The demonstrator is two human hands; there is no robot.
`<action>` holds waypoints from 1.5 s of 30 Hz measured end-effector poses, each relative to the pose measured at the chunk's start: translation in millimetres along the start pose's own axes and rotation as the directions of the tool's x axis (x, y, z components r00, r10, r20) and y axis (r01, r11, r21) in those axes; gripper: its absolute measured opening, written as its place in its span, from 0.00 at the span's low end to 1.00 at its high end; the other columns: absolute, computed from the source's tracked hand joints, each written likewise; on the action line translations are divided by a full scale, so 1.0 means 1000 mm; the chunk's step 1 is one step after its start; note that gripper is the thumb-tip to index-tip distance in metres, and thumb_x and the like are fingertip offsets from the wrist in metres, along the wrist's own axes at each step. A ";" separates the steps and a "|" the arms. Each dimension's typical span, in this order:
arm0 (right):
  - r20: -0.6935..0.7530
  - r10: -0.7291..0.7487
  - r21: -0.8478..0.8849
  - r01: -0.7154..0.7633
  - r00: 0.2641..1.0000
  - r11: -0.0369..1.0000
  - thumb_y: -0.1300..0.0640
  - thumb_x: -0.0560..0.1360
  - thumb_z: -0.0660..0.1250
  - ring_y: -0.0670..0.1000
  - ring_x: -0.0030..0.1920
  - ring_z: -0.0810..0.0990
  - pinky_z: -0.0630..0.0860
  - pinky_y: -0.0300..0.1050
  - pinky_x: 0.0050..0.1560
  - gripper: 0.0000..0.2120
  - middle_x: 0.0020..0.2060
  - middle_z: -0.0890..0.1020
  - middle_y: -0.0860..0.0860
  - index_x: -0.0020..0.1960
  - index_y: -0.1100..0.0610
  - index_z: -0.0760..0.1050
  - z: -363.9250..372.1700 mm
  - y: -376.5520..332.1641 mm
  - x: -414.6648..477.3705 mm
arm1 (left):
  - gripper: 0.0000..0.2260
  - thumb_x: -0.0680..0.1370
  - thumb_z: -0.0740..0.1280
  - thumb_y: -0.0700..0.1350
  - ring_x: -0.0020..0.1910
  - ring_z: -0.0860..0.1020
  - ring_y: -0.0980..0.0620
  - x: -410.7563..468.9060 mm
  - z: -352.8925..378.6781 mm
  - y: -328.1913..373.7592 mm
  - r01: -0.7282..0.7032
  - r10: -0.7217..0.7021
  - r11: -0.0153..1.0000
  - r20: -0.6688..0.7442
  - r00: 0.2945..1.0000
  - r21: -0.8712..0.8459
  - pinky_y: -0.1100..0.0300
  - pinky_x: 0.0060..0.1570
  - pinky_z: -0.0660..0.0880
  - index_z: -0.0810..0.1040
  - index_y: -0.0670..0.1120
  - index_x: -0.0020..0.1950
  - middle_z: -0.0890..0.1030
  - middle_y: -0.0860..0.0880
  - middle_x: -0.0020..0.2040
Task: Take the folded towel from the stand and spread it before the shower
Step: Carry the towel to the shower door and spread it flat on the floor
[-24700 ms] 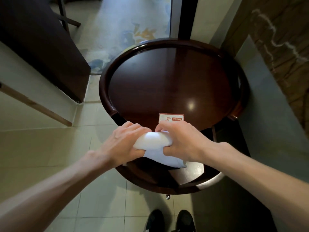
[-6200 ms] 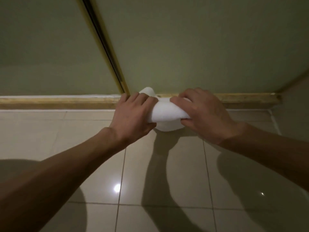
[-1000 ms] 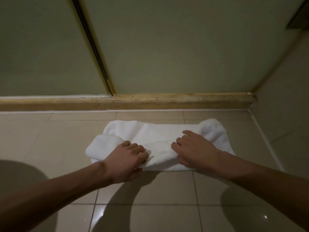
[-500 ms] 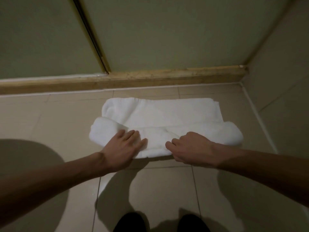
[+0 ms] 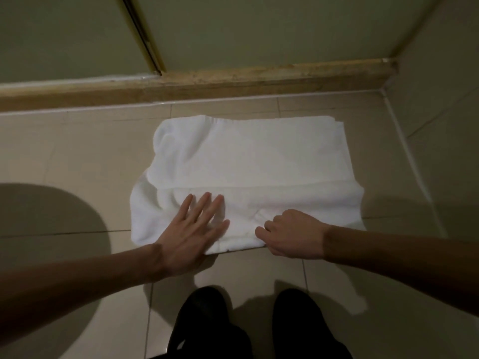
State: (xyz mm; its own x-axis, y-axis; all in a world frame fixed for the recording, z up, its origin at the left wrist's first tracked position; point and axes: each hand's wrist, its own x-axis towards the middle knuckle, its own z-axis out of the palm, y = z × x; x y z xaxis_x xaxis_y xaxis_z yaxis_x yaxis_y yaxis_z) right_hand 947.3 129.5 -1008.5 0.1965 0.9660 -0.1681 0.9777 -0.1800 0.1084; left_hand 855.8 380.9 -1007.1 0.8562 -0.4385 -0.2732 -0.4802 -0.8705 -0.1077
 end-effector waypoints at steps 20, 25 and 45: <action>0.155 0.445 0.412 -0.467 0.882 0.783 0.46 0.82 0.49 0.55 0.75 0.53 0.50 0.50 0.74 0.25 0.76 0.56 0.56 0.76 0.54 0.54 -0.005 0.071 0.028 | 0.33 0.72 0.34 0.70 0.75 0.36 0.38 0.078 0.009 -0.073 0.408 -0.383 0.851 0.142 0.913 -0.330 0.32 0.68 0.38 0.38 0.61 0.76 0.36 0.43 0.77; 0.324 0.361 0.337 -0.463 0.875 0.820 0.41 0.81 0.42 0.53 0.75 0.36 0.37 0.51 0.74 0.28 0.77 0.38 0.51 0.77 0.47 0.39 0.019 0.098 0.031 | 0.33 0.71 0.38 0.74 0.68 0.24 0.40 0.094 0.023 -0.078 0.400 -0.351 0.854 0.200 0.915 -0.331 0.30 0.62 0.30 0.29 0.65 0.71 0.26 0.47 0.73; 0.258 0.349 0.186 -0.401 0.901 0.897 0.37 0.78 0.36 0.49 0.73 0.28 0.35 0.52 0.74 0.28 0.73 0.29 0.45 0.72 0.41 0.27 0.047 0.172 0.034 | 0.33 0.73 0.38 0.71 0.68 0.22 0.38 0.139 0.015 -0.063 0.511 -0.481 0.767 0.180 0.858 -0.388 0.29 0.64 0.31 0.28 0.61 0.72 0.24 0.44 0.73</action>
State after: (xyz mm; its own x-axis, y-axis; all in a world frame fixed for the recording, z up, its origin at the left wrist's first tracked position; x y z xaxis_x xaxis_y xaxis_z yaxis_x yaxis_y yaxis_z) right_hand 1125.5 123.1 -1041.4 0.5375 0.7595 -0.3664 0.8121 -0.5833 -0.0176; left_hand 1002.1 377.7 -1052.8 0.9314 0.0829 -0.3544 0.1437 -0.9784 0.1487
